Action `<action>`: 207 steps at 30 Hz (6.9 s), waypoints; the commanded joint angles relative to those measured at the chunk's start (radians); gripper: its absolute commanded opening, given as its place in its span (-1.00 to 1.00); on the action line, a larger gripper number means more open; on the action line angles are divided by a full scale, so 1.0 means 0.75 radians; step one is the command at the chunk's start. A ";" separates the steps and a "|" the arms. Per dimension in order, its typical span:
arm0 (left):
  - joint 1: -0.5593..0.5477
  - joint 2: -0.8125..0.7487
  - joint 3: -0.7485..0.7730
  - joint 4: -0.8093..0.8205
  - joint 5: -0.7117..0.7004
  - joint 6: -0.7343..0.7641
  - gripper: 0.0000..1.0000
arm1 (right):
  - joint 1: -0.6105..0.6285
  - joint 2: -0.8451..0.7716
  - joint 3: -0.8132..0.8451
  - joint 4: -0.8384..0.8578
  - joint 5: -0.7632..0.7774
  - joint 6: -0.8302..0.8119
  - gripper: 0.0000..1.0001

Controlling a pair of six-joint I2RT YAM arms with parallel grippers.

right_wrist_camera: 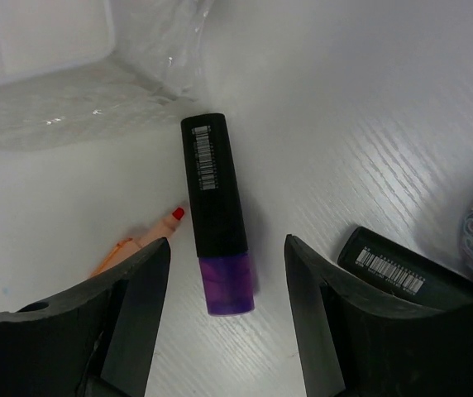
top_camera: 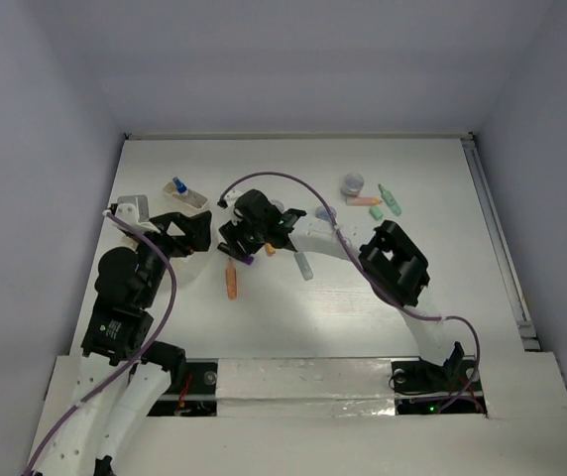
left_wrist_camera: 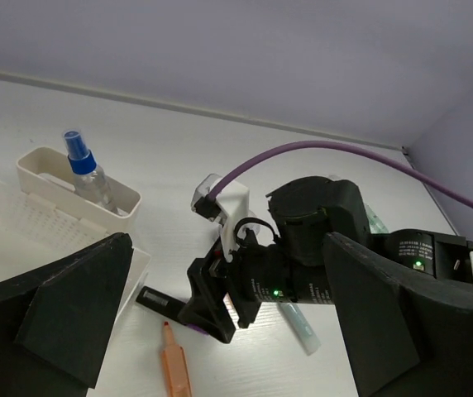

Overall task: Sort the stationery into containers
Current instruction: Pick up the pen from the center of the board, then place the pen in the storage box, then pick up the pen from the center of the board.

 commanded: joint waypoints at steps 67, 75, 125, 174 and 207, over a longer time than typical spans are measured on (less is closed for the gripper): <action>0.048 0.512 -0.206 0.666 0.514 -0.701 0.01 | 0.013 -0.954 -0.869 0.750 -0.088 0.239 -0.57; 0.048 0.543 -0.206 0.687 0.465 -0.656 -0.76 | 0.013 -0.937 -0.859 0.741 -0.112 0.247 -0.56; 0.400 1.277 0.561 0.466 -0.551 -0.075 -1.00 | 0.013 -1.510 -1.354 0.723 -0.096 0.329 0.99; 0.249 0.371 0.234 0.216 0.158 -0.194 0.56 | -0.023 -0.848 -0.861 0.335 0.407 0.394 0.29; -0.113 -0.012 0.005 0.028 0.134 -0.057 0.63 | -0.218 0.063 -0.049 0.014 0.487 0.646 0.35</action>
